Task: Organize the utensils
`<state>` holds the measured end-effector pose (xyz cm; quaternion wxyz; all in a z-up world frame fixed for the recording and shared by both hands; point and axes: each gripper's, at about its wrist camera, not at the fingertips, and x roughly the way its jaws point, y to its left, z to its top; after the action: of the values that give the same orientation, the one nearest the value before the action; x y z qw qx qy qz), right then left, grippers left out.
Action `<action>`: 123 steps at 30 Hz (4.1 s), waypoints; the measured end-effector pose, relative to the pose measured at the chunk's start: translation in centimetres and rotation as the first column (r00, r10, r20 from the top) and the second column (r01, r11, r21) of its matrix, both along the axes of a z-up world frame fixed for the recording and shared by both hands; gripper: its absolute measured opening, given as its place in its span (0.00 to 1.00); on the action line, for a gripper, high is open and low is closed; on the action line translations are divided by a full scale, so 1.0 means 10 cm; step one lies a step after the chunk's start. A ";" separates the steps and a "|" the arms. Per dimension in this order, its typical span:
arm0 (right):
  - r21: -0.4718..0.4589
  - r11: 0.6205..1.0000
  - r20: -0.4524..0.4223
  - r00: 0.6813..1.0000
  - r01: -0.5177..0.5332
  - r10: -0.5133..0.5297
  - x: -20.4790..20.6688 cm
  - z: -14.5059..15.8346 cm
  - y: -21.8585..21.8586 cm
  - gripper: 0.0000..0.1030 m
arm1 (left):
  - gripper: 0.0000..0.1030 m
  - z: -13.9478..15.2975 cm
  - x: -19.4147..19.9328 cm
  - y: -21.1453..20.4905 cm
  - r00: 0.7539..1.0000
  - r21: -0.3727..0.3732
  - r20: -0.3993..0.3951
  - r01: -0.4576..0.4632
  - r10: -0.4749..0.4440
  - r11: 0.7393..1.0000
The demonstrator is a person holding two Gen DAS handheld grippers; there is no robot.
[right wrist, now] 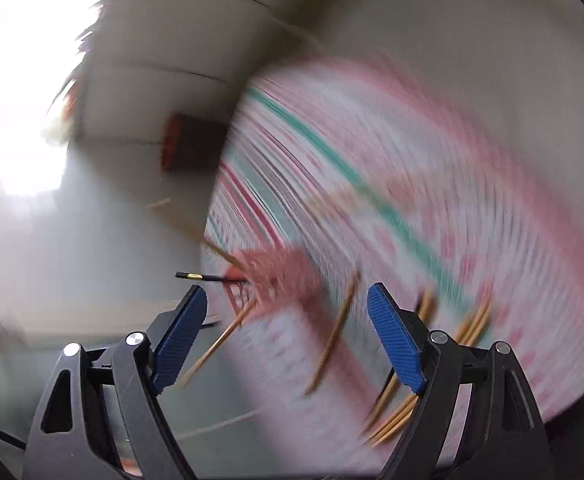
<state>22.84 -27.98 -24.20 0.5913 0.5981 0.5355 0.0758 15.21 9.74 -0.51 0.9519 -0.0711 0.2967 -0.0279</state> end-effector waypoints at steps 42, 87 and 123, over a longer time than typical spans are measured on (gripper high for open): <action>-0.606 0.712 0.221 0.935 0.356 -0.279 0.44 -0.60 -0.35 0.09 | 0.69 -0.86 0.56 0.12 0.973 0.076 -0.229 0.027 -0.009 0.997; -0.742 0.645 0.509 0.778 0.181 0.367 -0.30 2.42 0.85 0.03 | 0.70 -0.03 -0.05 0.55 0.999 -0.024 -0.051 -0.014 0.013 1.000; -0.605 0.780 0.508 0.832 0.160 0.224 -0.83 1.77 0.51 0.93 | 0.87 -0.43 -0.09 -0.15 0.938 0.093 -0.236 0.280 -0.252 0.955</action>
<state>14.53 -22.92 -6.50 0.8829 0.3095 0.3452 0.0743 14.33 8.19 -4.85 0.9029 0.0271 0.4089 -0.1298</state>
